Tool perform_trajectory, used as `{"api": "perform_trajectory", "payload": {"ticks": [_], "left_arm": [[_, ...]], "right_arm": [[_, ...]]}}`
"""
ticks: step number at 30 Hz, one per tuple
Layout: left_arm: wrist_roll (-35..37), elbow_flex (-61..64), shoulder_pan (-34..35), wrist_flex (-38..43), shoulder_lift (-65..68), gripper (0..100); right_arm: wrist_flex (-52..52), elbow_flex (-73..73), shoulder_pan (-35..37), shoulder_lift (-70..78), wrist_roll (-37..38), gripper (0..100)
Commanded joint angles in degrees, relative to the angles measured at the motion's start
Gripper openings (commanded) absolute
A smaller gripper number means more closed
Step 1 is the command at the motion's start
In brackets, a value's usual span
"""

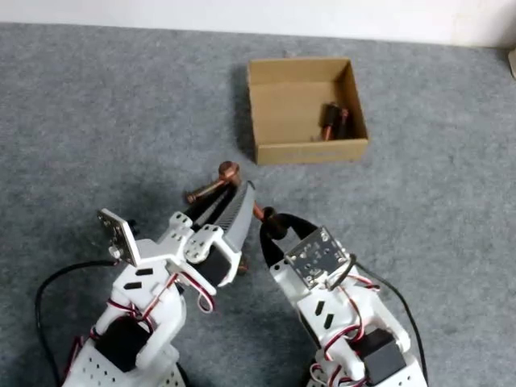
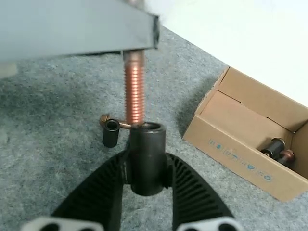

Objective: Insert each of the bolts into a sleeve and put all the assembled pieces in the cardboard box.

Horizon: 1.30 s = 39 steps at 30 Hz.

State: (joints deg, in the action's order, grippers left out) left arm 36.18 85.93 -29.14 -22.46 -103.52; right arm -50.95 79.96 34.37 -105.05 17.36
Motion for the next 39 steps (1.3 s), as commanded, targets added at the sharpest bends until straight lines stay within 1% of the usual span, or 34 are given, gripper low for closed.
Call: {"api": "perform_trajectory", "payload": {"ticks": [1,4,7,17,20,25,27,29,33,35,39], "left_arm": [[-0.09,1.27,-1.54,3.25,-0.31,1],[-0.09,2.33,-4.44,3.69,-0.31,1],[-0.09,2.42,-5.67,3.69,-0.40,1],[0.00,2.86,-5.76,3.52,-0.31,1],[0.00,5.23,-5.93,3.52,-0.31,1],[-0.09,9.54,-13.76,3.69,-0.31,1],[-0.18,10.15,-15.34,3.78,-0.31,1],[-0.18,9.80,-14.99,3.78,-0.40,1],[-0.18,8.22,-9.71,3.78,-0.40,1],[0.00,7.69,-8.84,3.78,-0.40,5],[-0.09,7.52,-8.84,3.60,-0.04,20]], "right_arm": [[1.63,-1.10,1.71,-0.22,-0.62,0.5],[1.80,-1.01,2.86,-0.22,-0.62,0.5],[1.98,-0.66,2.68,-0.22,-0.44,0.5],[1.80,-0.66,2.59,-0.22,-0.44,0.5],[1.71,-0.84,2.15,-0.22,-0.44,0.5],[1.71,-0.92,-1.89,-0.22,-0.44,0.5],[1.71,-1.01,-2.42,-0.22,-0.44,0.5],[1.71,-0.84,-2.42,-0.22,-0.44,0.5],[1.71,-1.01,-2.15,-0.22,-0.44,0.5],[1.71,-1.01,-2.24,-0.22,-0.44,0.5],[1.71,-0.75,-2.24,-0.22,-0.44,0.5]]}}
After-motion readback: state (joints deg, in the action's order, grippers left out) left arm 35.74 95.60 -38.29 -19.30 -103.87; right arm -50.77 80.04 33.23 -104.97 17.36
